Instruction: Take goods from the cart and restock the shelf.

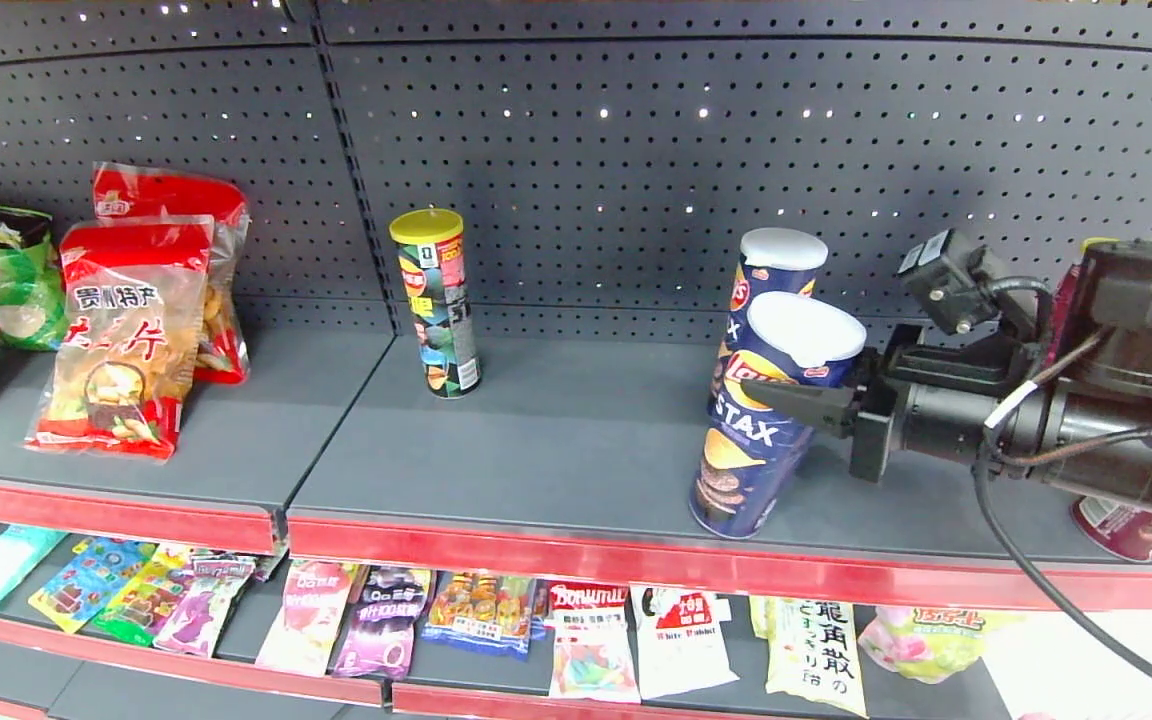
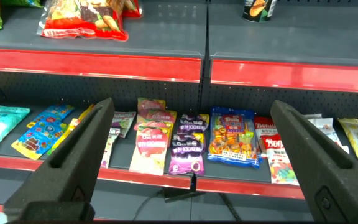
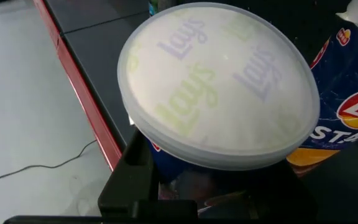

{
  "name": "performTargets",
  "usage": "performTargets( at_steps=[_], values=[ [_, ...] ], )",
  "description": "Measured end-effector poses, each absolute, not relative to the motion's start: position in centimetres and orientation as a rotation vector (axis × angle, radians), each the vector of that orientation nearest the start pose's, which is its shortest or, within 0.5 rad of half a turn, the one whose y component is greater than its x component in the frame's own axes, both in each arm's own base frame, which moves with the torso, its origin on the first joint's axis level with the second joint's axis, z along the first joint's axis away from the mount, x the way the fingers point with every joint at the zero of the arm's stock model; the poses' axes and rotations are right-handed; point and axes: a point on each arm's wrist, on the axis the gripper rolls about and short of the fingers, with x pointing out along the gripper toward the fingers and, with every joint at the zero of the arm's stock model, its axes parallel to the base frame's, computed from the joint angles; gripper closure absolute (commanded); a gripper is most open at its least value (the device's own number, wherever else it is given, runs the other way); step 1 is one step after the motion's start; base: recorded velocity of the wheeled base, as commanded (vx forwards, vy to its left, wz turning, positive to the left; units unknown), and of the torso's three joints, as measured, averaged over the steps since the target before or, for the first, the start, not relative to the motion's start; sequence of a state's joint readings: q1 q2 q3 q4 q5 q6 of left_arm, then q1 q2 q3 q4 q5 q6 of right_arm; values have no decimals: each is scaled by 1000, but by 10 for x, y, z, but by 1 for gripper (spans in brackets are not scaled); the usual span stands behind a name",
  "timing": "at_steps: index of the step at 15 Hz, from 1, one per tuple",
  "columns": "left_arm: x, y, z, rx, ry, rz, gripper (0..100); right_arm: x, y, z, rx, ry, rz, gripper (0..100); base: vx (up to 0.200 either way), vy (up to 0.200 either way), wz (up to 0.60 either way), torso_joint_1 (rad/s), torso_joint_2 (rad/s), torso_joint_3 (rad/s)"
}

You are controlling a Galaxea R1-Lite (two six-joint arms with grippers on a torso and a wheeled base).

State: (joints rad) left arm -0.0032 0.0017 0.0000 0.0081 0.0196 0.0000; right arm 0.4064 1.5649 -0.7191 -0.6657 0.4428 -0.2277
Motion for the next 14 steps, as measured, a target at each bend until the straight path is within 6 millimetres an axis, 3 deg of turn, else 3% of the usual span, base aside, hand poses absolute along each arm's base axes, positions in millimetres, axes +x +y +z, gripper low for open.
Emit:
performTargets(
  at_steps=[4,5,14],
  values=[
    [-23,1,75,0,11,16,0,247,115,198,-210,103,852,100,0,0,0,0,0,0],
    [-23,1,75,0,11,16,0,248,115,197,-211,104,851,0,0,0,0,0,0,0],
    [-23,1,75,0,11,16,0,244,113,201,-221,101,756,0,0,0,0,0,0,0]
  ],
)
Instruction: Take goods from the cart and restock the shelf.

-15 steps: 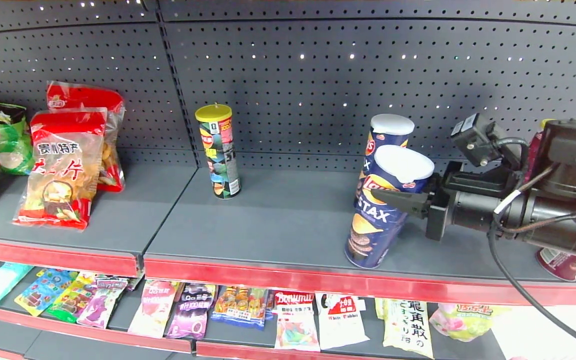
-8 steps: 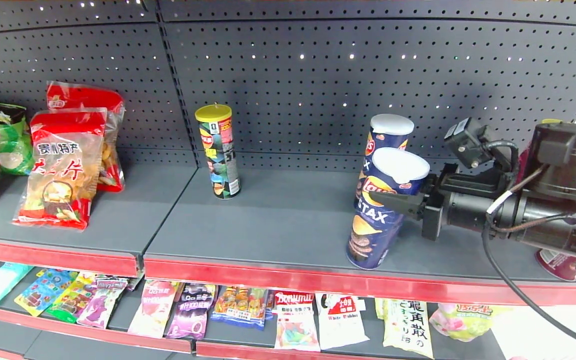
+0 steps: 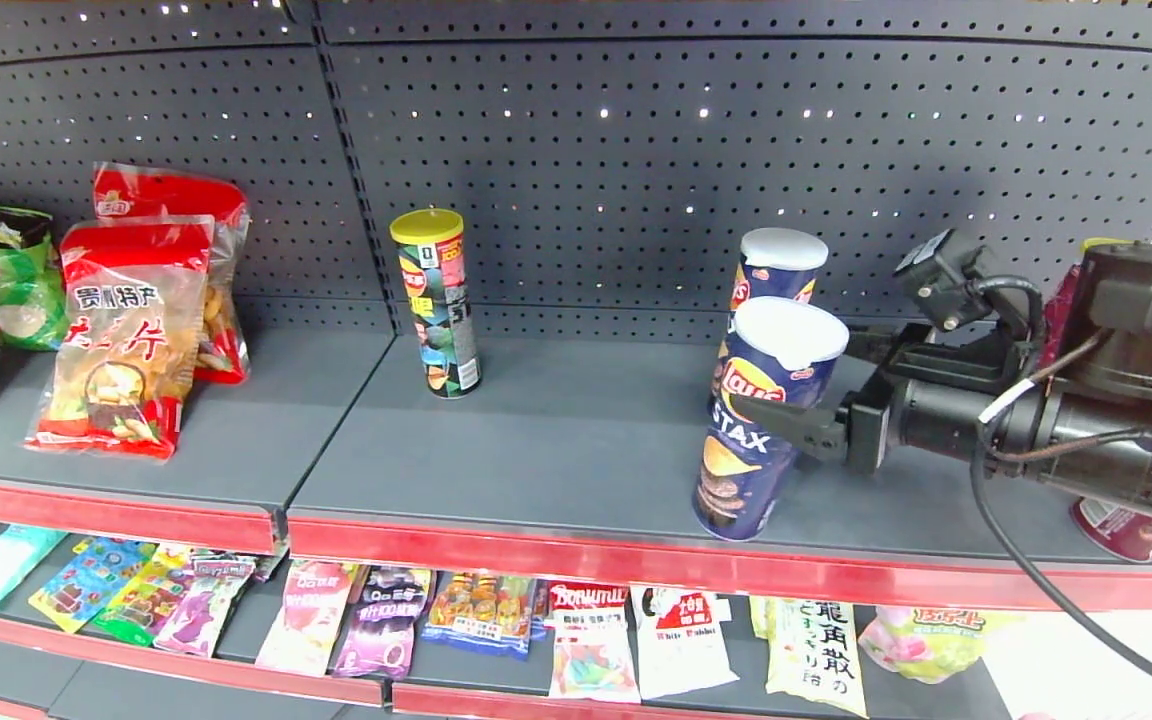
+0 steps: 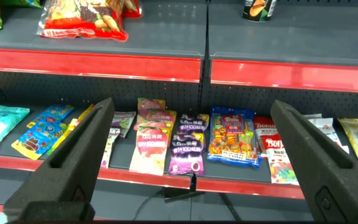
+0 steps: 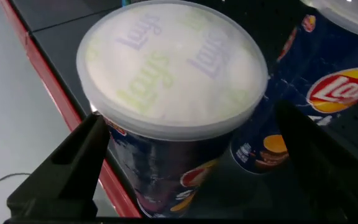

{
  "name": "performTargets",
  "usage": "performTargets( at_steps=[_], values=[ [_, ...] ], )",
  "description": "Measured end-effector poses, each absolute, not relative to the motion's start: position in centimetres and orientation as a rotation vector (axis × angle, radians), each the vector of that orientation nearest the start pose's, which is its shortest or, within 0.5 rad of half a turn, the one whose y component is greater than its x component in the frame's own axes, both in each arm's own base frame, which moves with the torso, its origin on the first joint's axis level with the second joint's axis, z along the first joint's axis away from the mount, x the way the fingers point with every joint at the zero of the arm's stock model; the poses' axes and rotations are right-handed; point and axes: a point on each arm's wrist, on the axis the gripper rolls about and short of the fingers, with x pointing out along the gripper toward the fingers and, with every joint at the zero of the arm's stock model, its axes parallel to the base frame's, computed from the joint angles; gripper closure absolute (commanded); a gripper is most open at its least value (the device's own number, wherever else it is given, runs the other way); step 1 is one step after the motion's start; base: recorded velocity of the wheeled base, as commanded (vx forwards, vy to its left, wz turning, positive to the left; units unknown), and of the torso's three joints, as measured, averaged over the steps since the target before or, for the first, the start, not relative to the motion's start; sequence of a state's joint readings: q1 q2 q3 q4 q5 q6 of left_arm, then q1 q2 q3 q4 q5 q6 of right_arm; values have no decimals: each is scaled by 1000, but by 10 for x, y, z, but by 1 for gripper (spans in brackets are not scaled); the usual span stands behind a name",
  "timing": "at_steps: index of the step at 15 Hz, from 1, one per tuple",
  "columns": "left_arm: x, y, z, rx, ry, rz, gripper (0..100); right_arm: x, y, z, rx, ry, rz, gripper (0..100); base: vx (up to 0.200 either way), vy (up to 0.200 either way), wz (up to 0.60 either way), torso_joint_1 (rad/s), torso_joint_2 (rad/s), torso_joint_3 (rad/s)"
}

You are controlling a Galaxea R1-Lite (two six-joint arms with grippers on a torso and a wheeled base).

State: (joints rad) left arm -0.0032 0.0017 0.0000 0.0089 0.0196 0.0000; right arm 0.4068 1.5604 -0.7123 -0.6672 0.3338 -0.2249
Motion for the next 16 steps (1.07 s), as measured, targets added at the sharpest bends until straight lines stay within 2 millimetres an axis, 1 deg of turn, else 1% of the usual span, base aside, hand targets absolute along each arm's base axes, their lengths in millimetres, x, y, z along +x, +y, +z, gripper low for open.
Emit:
performTargets(
  at_steps=[2,4,8,10,12,16],
  values=[
    [-23,1,75,0,11,16,0,238,114,204,-187,112,667,0,0,0,0,0,0,0],
    [-23,1,75,0,10,16,0,223,122,206,-128,126,631,0,0,0,0,0,0,0],
    [-23,1,75,0,10,16,0,195,132,201,-106,146,663,0,0,0,0,0,0,0],
    [-23,1,75,0,10,16,0,189,134,200,-113,147,625,0,0,0,0,0,0,0],
    [-23,1,75,0,10,16,0,189,136,199,-111,153,572,0,0,0,0,0,0,0],
    [-23,1,75,0,11,16,0,186,150,196,-99,162,543,0,0,0,0,0,0,0]
  ],
)
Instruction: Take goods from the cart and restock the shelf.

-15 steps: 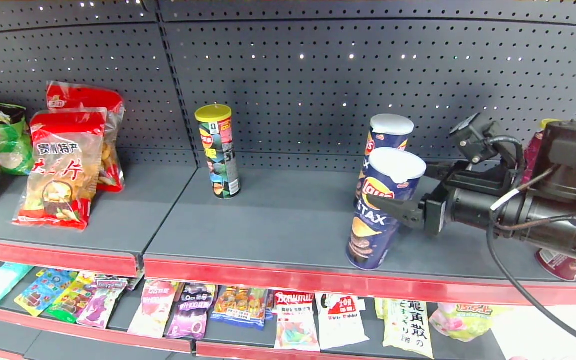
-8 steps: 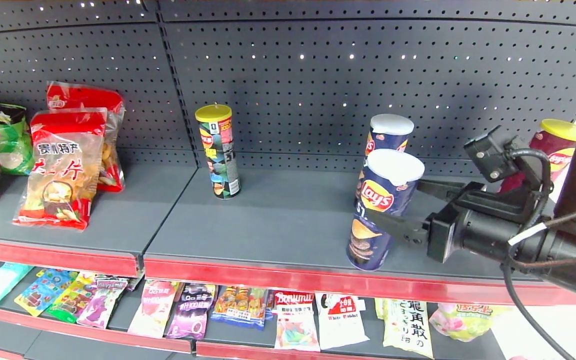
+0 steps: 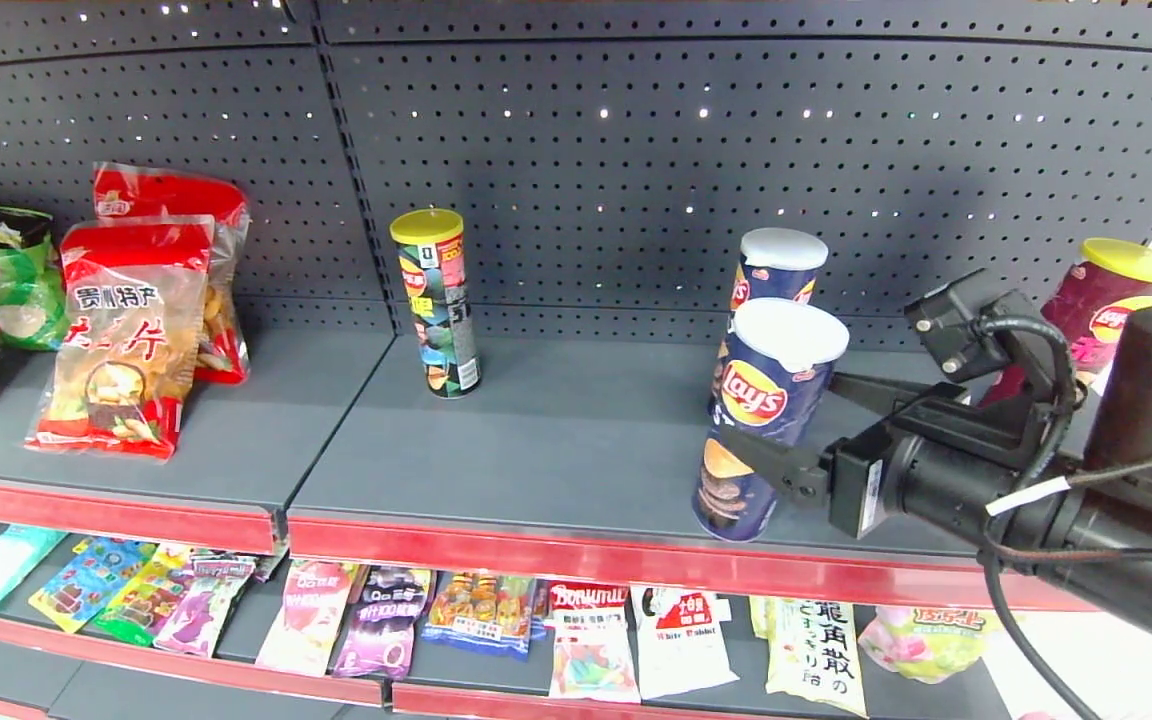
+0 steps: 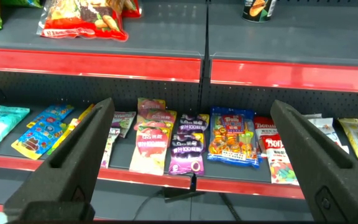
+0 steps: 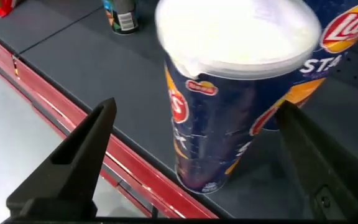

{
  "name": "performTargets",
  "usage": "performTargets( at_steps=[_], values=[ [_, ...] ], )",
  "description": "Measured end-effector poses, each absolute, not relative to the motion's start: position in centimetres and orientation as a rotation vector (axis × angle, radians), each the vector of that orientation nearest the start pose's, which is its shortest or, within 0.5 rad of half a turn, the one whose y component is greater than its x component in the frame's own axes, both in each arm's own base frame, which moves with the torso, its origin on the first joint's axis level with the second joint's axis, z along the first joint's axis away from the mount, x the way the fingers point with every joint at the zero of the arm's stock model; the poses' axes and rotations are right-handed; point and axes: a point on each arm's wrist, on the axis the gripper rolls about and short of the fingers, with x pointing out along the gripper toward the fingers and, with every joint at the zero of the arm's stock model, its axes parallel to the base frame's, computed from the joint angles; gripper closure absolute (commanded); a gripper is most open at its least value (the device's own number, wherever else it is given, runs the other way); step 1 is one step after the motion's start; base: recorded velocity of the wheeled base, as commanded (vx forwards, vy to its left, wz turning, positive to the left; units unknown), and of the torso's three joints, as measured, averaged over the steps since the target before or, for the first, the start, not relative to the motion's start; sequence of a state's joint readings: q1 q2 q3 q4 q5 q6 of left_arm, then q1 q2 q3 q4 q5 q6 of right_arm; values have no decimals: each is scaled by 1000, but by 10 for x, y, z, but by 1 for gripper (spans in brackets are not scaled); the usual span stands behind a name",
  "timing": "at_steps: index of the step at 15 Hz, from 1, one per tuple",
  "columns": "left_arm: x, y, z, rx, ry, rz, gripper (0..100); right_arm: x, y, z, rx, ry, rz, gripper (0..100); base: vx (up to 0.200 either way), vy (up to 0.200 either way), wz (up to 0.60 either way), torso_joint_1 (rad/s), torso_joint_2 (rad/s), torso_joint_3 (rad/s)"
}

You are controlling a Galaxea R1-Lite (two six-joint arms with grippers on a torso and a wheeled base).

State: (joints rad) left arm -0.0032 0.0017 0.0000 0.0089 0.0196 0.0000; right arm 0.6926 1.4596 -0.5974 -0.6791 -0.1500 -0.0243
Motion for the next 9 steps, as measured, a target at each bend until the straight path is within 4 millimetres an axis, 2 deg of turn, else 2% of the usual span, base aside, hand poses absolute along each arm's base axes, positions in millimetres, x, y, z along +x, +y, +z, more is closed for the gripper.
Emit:
performTargets(
  at_steps=[4,9],
  values=[
    [-23,1,75,0,11,16,0,194,165,197,-72,85,500,0,0,0,0,0,0,0],
    [-23,1,75,0,11,16,0,205,173,185,-92,115,448,0,0,0,0,0,0,0]
  ],
)
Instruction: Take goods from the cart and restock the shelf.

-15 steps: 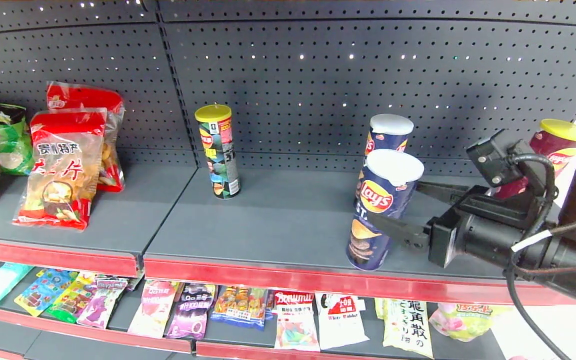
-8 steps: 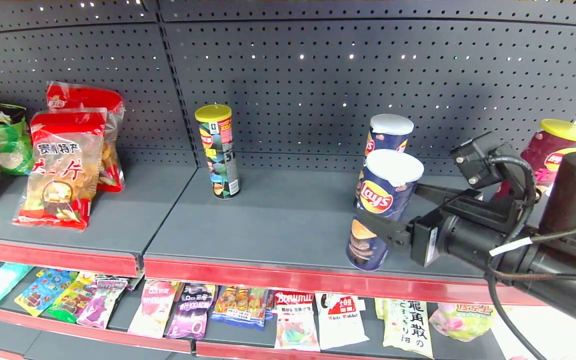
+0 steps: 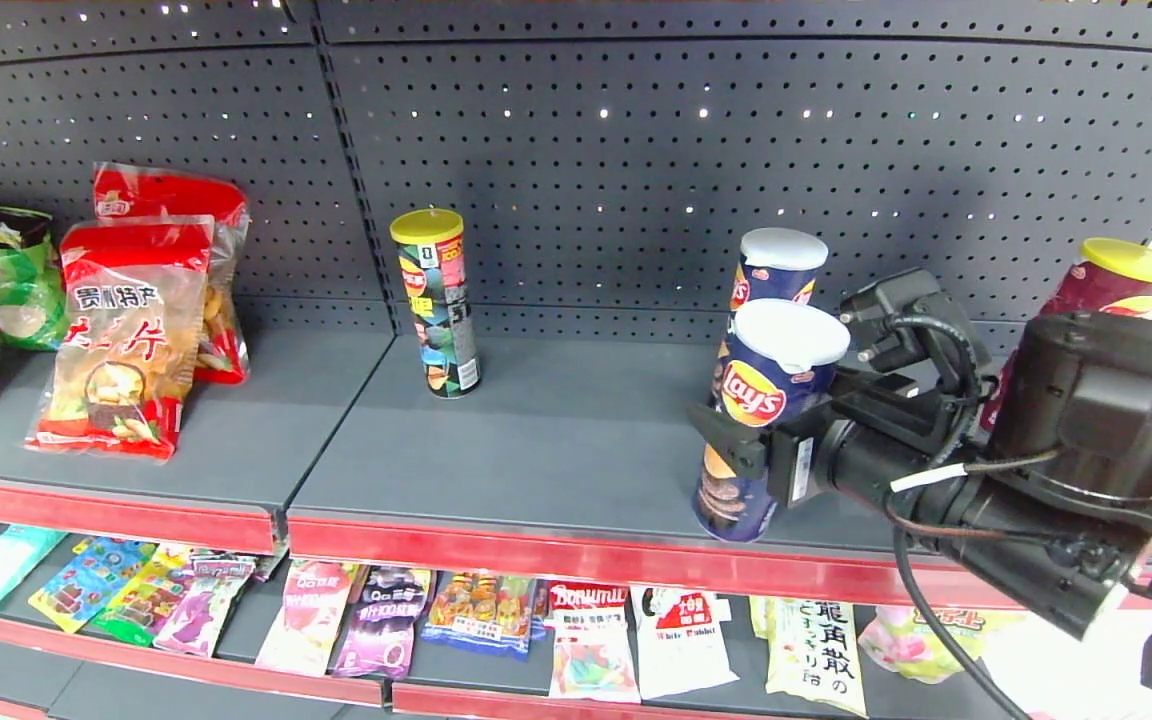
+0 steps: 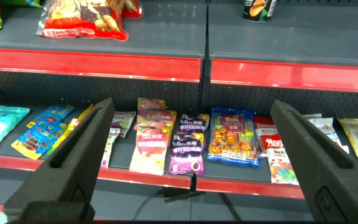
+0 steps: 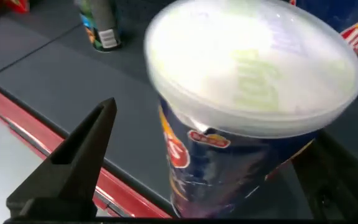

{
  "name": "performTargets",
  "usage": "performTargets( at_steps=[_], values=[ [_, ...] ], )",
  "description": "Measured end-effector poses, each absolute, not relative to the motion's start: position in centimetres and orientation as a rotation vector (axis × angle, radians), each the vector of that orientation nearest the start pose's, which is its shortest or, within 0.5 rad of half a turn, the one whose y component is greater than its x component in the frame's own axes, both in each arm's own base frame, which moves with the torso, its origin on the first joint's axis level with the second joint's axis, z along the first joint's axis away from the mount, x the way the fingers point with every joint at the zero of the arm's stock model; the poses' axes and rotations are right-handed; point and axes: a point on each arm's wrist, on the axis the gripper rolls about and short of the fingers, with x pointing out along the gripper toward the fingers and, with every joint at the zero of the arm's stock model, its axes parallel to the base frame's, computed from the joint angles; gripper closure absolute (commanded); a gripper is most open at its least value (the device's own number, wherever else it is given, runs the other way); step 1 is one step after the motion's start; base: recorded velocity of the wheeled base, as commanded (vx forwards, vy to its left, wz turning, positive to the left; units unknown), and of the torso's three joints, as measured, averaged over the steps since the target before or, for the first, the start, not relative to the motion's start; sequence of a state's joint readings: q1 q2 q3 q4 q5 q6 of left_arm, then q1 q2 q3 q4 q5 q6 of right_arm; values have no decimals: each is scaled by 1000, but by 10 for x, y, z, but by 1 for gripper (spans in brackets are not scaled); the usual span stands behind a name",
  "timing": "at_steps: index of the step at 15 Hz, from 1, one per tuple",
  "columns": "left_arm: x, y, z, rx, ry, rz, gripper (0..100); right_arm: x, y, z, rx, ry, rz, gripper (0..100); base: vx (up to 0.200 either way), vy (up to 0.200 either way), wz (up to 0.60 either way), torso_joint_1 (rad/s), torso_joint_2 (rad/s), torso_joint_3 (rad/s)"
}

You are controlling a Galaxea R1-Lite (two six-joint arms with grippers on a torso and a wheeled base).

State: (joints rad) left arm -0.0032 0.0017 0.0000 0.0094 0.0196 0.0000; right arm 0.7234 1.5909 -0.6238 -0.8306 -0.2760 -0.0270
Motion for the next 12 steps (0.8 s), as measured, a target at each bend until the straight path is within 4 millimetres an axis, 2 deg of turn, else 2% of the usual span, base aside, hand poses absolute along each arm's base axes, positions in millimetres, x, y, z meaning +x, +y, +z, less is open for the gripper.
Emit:
performTargets(
  at_steps=[5,6,12],
  values=[
    [-23,1,75,0,11,16,0,217,175,182,-97,124,390,0,0,0,0,0,0,0],
    [-23,1,75,0,11,16,0,218,176,181,-98,126,388,100,0,0,0,0,0,0],
    [-23,1,75,0,11,16,0,222,174,176,-102,143,387,100,0,0,0,0,0,0]
  ],
)
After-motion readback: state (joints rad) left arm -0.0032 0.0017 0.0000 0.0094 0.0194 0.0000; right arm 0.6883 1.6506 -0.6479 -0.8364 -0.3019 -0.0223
